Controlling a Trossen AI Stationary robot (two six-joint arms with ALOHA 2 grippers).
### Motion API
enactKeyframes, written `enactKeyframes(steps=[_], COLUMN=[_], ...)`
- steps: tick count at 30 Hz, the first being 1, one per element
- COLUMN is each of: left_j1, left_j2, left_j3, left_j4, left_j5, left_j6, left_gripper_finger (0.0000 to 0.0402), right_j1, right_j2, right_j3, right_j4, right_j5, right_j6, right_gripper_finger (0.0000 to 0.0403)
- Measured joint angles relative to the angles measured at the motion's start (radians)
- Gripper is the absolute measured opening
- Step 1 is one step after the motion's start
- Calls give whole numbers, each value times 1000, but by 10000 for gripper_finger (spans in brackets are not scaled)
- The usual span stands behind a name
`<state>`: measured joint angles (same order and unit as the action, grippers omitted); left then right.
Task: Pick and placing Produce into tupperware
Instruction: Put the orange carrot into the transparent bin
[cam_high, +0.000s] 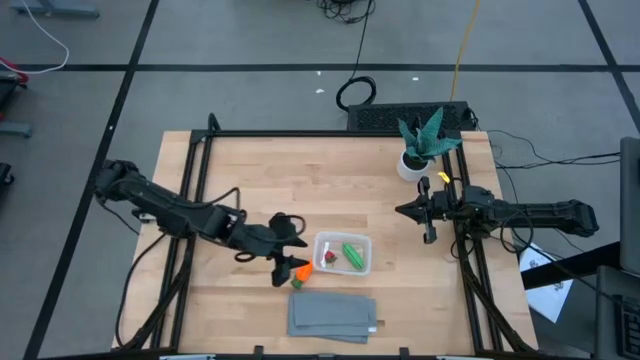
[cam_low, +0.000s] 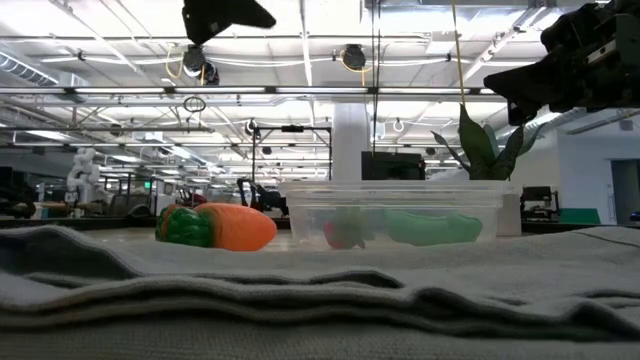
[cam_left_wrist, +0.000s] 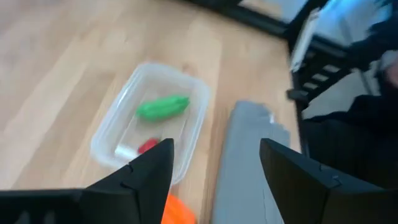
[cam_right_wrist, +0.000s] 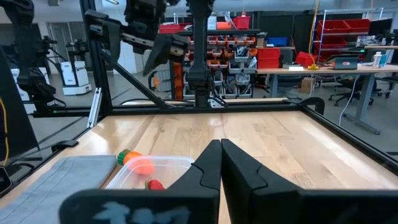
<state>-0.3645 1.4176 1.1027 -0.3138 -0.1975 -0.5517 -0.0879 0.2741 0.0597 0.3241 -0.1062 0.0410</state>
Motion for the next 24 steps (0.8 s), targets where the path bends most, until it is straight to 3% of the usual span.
enactKeyframes(steps=[5,12,18,24], left_j1=[18,20,23,42], left_j2=[98,178,195,195], left_j3=[106,130,132,132], left_j4=[-145,-93,-15,-115], left_j5=[83,231,213,94], left_j6=[-57,25,3,-228], left_gripper_finger=[244,244,244,244], right_j1=[0,0,0,0], right_j2=[0,2,6,7], right_j3=[0,0,0,0], right_j4=[-1,-1,-1,0], right_j5=[0,0,0,0], right_j6=[0,0,0,0], right_gripper_finger=[0,0,0,0])
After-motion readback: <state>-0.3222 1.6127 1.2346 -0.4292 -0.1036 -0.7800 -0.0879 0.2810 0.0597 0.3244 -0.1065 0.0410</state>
